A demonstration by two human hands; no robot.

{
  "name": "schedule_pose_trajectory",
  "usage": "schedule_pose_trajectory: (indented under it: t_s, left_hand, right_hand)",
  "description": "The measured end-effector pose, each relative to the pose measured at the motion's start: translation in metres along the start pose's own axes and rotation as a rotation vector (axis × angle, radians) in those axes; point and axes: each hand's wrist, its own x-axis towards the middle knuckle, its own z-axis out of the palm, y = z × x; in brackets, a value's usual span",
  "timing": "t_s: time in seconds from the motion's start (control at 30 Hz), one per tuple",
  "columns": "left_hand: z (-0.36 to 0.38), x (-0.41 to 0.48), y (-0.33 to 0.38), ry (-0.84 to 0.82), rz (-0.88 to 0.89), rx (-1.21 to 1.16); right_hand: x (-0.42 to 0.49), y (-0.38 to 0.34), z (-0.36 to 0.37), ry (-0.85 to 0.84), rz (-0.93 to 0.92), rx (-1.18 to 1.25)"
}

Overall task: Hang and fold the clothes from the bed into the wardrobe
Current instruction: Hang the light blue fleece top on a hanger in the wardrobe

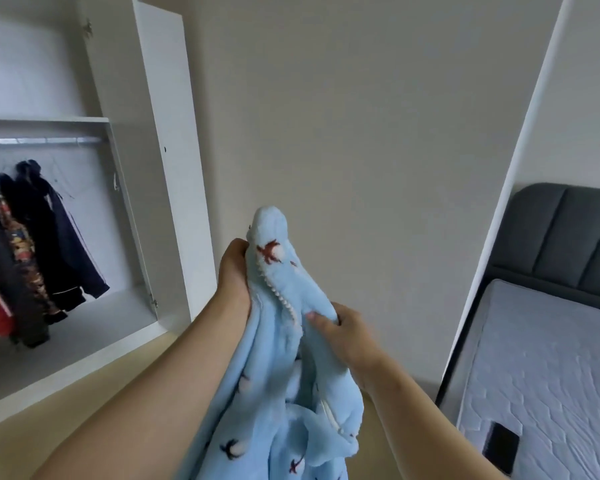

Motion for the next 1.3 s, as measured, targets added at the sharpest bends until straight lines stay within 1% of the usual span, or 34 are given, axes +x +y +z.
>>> schedule_pose_trajectory:
  t_s: [0.07,0.17,0.2,0.23,0.3,0.37,0.4,0.43,0.5,0.57,0.6,0.67,0.7,0.8,0.83,0.9,0.93,1.03,1.07,1.13,1.2,1.3]
  left_hand:
    - [-0.009,-0.001,0.007,0.046,-0.018,0.065]
    - [-0.030,-0.007,0.018,0.057,-0.044,0.281]
    - [-0.039,-0.009,0.020,0.061,-0.059,0.354]
    - [-0.051,-0.011,0.022,0.102,-0.061,0.462]
    - [-0.072,-0.010,0.027,0.230,-0.050,0.646]
    - [-0.087,-0.011,0.033,0.318,-0.016,0.693]
    - [-0.093,-0.014,0.033,0.309,0.009,0.678]
    - [-0.099,-0.014,0.033,0.262,0.044,0.697]
    - [-0.108,-0.017,0.028,0.062,0.125,0.860]
    - [-0.126,-0.013,0.025,-0.143,0.210,1.136]
    - [-0.137,-0.007,0.023,-0.214,0.241,1.295]
    - [-0.155,0.009,0.026,-0.251,0.221,1.511]
    - [-0.163,0.017,0.029,-0.262,0.194,1.543]
    - [-0.191,0.048,0.041,-0.396,0.090,1.494]
    - [-0.198,0.056,0.045,-0.403,0.045,1.464]
    - [-0.218,0.075,0.062,-0.312,-0.009,1.377]
    - [-0.229,0.084,0.071,-0.256,0.001,1.362]
    - [-0.256,0.108,0.104,-0.104,0.172,1.488]
    - [-0.262,0.114,0.116,-0.051,0.240,1.480]
    - [-0.272,0.124,0.137,0.044,0.296,1.384]
    - [-0.279,0.132,0.154,0.128,0.264,1.264]
    - [-0.289,0.138,0.174,0.199,0.239,1.120]
  right_hand:
    - [0.004,0.000,0.003,0.047,-0.011,0.098]
    - [0.007,-0.004,0.009,0.059,-0.002,0.307]
    - [0.009,-0.006,0.012,0.044,0.000,0.349]
    - [0.011,-0.009,0.019,0.013,0.004,0.381]
    - [0.014,-0.009,0.032,-0.041,0.016,0.435]
    - [0.015,-0.007,0.050,-0.096,0.033,0.446]
    - [0.015,-0.004,0.060,-0.107,0.048,0.441]
    - [0.016,-0.002,0.069,-0.106,0.063,0.436]
    - [0.021,0.002,0.081,-0.087,0.086,0.431]
    - [0.034,0.002,0.097,-0.085,0.100,0.409]
    - [0.040,0.000,0.104,-0.088,0.096,0.411]
    - [0.054,-0.006,0.122,-0.119,0.082,0.418]
    - [0.059,-0.010,0.134,-0.135,0.080,0.424]
    - [0.080,-0.020,0.173,-0.159,0.075,0.425]
    - [0.086,-0.023,0.184,-0.166,0.081,0.418]
    - [0.101,-0.031,0.211,-0.176,0.093,0.407]
    - [0.109,-0.035,0.223,-0.177,0.099,0.404]
    - [0.130,-0.044,0.255,-0.155,0.075,0.403]
    - [0.136,-0.045,0.264,-0.144,0.049,0.389]
    - [0.145,-0.046,0.282,-0.127,-0.003,0.344]
    - [0.155,-0.044,0.302,-0.105,-0.034,0.282]
    - [0.166,-0.037,0.333,-0.069,-0.047,0.199]
